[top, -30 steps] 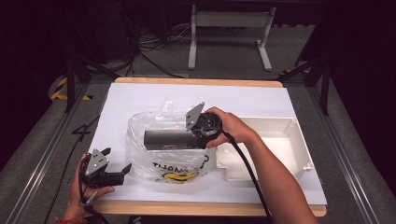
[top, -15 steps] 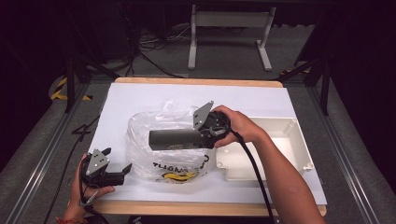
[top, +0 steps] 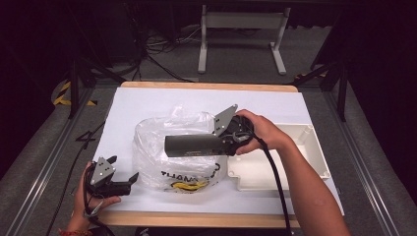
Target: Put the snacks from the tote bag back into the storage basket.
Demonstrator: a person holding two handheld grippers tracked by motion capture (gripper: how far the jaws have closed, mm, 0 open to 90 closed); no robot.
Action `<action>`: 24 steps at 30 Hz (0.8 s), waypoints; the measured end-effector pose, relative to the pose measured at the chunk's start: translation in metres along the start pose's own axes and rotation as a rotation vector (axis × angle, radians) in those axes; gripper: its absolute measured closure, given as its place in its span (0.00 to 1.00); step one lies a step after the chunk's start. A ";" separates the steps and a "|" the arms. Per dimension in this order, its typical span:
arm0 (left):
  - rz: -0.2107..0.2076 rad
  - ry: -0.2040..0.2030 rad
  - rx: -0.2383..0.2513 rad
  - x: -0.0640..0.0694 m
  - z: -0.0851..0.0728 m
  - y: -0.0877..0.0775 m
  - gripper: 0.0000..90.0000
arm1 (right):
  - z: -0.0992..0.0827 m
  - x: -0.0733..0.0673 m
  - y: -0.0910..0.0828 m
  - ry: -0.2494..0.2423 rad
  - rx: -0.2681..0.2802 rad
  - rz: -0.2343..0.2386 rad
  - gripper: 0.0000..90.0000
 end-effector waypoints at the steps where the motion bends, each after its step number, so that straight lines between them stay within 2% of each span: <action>1: 0.001 -0.001 -0.001 0.000 0.000 0.000 0.07 | -0.001 0.000 -0.001 -0.002 0.002 -0.002 0.48; 12: 0.001 -0.002 0.000 0.000 0.000 0.000 0.07 | -0.011 -0.003 -0.013 -0.009 0.000 -0.014 0.48; 24: 0.001 -0.002 0.000 0.000 0.000 0.000 0.07 | -0.025 -0.003 -0.024 0.006 0.014 -0.020 0.48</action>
Point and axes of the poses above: each handheld gripper's, and its own axes: y roughly forward along the jaws, z roughly out of its top, x roughly to its right, the point moved 6 cm from there along y, roughly forward along the jaws, and after that the axes turned 5 degrees about y, right-handed, at the moved point
